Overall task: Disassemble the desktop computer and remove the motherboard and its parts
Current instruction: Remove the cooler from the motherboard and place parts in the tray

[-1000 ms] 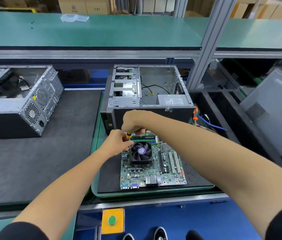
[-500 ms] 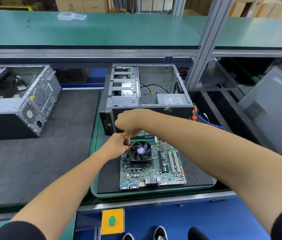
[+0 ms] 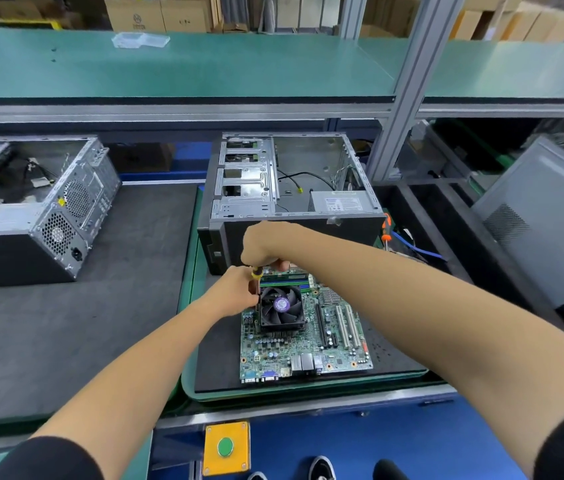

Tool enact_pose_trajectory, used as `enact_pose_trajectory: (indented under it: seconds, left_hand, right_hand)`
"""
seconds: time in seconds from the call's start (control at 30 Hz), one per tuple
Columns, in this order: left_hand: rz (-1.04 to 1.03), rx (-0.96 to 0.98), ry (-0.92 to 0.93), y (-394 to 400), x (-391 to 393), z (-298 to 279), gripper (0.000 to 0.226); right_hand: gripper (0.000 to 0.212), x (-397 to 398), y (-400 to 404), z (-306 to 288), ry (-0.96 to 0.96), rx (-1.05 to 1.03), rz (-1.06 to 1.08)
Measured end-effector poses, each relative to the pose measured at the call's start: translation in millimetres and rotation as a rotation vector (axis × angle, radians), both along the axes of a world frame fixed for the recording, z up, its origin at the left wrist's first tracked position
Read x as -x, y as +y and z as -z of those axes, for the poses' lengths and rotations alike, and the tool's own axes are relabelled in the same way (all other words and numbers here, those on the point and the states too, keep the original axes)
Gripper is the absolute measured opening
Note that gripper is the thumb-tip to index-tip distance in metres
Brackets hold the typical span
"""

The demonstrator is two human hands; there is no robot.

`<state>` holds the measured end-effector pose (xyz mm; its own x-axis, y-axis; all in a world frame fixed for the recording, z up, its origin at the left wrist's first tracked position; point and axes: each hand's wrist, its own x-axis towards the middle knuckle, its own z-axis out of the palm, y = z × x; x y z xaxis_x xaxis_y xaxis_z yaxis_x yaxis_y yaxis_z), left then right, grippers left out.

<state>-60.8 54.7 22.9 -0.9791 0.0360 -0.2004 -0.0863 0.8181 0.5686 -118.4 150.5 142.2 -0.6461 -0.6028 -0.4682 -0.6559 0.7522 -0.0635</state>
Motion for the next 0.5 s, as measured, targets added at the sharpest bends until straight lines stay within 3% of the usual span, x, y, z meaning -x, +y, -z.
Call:
enact_pose_trajectory:
  seconds: [0.1,0.3,0.43,0.5]
  left_hand:
    - [-0.003,-0.01,0.006,-1,-1,2,0.008]
    - [0.078,0.127,-0.002,-2,-3,-2,0.019]
    - [0.094,0.161,-0.004,-4,-3,0,0.021]
    - [0.107,0.162,0.001,-4,-2,0,0.015]
  right_hand:
    - [0.036,3,-3,0,-0.081,-0.076,-0.093]
    - [0.041,8,2,-3,0.179,-0.208,-0.414]
    - [0.004,-4,-5,-3,0.337,-0.186,-0.642]
    - [0.004,-7,-10,-4,0.361,-0.183,-0.699]
